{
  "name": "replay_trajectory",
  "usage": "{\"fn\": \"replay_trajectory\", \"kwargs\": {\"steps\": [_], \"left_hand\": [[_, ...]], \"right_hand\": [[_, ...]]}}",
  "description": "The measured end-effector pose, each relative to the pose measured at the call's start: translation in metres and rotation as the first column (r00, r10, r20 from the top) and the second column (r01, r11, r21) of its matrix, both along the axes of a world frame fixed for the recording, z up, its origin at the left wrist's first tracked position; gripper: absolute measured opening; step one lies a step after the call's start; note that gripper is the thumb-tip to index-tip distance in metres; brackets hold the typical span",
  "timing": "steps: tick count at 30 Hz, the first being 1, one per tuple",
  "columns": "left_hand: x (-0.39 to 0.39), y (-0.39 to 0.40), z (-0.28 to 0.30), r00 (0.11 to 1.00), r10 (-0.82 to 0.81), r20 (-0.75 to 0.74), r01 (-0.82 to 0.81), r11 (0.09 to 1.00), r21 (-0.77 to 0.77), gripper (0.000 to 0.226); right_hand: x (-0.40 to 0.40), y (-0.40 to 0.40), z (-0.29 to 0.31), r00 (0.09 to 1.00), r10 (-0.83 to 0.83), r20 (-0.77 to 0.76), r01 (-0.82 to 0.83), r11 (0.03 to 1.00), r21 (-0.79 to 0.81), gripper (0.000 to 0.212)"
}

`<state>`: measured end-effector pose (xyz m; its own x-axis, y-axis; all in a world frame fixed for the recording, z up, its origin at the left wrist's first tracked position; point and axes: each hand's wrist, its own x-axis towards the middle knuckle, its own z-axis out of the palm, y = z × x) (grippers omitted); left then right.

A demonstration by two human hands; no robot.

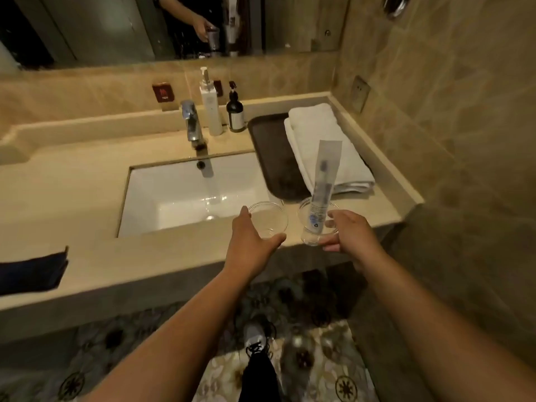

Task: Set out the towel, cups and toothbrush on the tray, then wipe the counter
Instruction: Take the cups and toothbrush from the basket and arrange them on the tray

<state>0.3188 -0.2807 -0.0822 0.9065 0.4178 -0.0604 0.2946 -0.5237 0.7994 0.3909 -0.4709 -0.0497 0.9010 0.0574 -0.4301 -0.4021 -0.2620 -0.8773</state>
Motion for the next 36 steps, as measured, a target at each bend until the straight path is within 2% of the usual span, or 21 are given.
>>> {"fn": "replay_trajectory", "kwargs": {"steps": [4, 10, 18, 30, 36], "left_hand": [[0.087, 0.031, -0.008, 1.000, 0.006, 0.004, -0.006, 1.000, 0.005, 0.109], [0.211, 0.076, -0.008, 1.000, 0.011, 0.010, -0.010, 1.000, -0.027, 0.107], [0.325, 0.112, -0.034, 0.996, 0.089, -0.025, -0.091, 0.993, -0.072, 0.108], [0.409, 0.123, -0.055, 0.988, 0.155, -0.015, -0.156, 0.978, -0.138, 0.097], [0.424, 0.127, -0.060, 0.985, 0.159, -0.064, -0.166, 0.978, -0.125, 0.098]], "right_hand": [[0.082, 0.031, -0.002, 1.000, 0.005, 0.027, -0.005, 1.000, -0.001, 0.025], [0.201, 0.077, 0.002, 0.999, 0.011, 0.049, -0.009, 0.999, -0.035, 0.023], [0.338, 0.127, -0.022, 0.997, 0.039, 0.070, -0.033, 0.996, -0.083, 0.026], [0.444, 0.159, -0.066, 0.986, 0.148, 0.079, -0.129, 0.971, -0.202, 0.025], [0.457, 0.162, -0.077, 0.969, 0.205, 0.136, -0.143, 0.918, -0.369, 0.022]]}}
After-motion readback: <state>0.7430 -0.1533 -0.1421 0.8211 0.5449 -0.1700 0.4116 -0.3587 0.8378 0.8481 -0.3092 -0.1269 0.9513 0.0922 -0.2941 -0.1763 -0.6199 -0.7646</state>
